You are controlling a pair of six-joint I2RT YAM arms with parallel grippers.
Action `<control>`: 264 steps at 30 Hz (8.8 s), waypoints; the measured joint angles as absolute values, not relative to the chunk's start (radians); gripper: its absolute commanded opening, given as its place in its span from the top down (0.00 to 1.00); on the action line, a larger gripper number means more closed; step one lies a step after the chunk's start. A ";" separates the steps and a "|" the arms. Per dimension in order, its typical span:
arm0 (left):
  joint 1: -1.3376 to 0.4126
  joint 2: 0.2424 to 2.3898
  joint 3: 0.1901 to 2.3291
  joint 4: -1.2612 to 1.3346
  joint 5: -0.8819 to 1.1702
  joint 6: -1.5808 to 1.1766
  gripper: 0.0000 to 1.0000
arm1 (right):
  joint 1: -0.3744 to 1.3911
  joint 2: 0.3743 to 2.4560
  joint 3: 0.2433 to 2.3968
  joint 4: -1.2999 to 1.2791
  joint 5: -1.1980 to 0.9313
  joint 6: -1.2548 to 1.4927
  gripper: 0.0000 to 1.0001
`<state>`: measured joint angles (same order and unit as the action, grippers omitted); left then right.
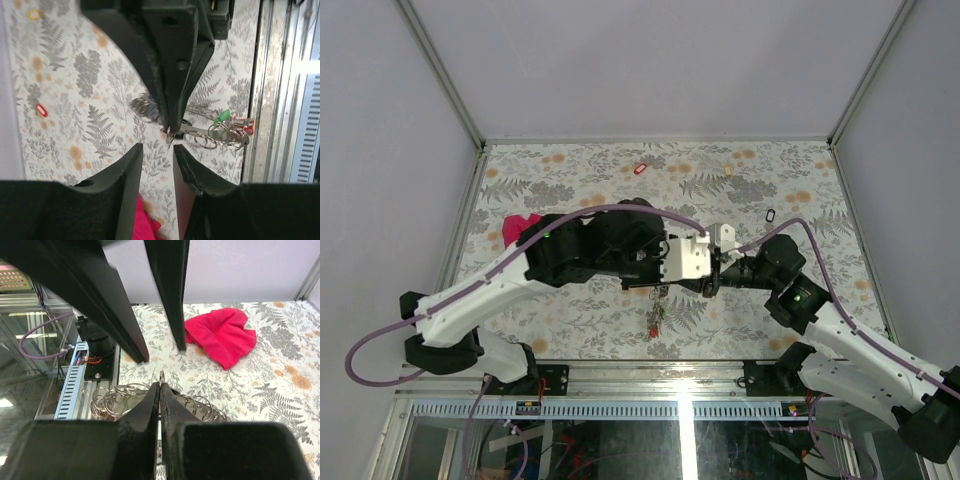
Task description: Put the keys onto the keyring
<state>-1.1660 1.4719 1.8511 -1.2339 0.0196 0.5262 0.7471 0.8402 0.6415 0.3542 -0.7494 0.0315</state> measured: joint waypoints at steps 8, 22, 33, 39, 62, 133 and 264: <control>-1.166 1.202 1.691 -0.973 0.040 0.513 0.61 | 0.747 0.785 0.703 0.266 -0.741 0.043 1.00; -1.166 0.979 1.385 -0.562 0.169 0.411 0.63 | 0.747 0.744 0.815 0.316 -0.773 0.147 1.00; -1.041 0.978 1.383 -0.508 0.391 0.390 0.63 | 0.747 0.749 0.854 0.378 -0.807 0.199 1.00; -1.024 0.986 1.381 -0.508 0.465 0.390 0.63 | 0.747 0.763 0.854 0.390 -0.818 0.215 1.00; -1.013 1.030 1.382 -0.511 0.546 0.399 1.00 | 0.747 0.765 0.854 0.414 -0.833 0.229 1.00; -1.012 0.992 1.248 -0.168 0.508 0.186 1.00 | 0.747 0.758 0.735 0.768 -0.726 0.365 1.00; -0.994 0.996 1.291 -0.439 0.454 0.284 0.71 | 0.747 0.754 0.659 0.672 -0.700 0.273 1.00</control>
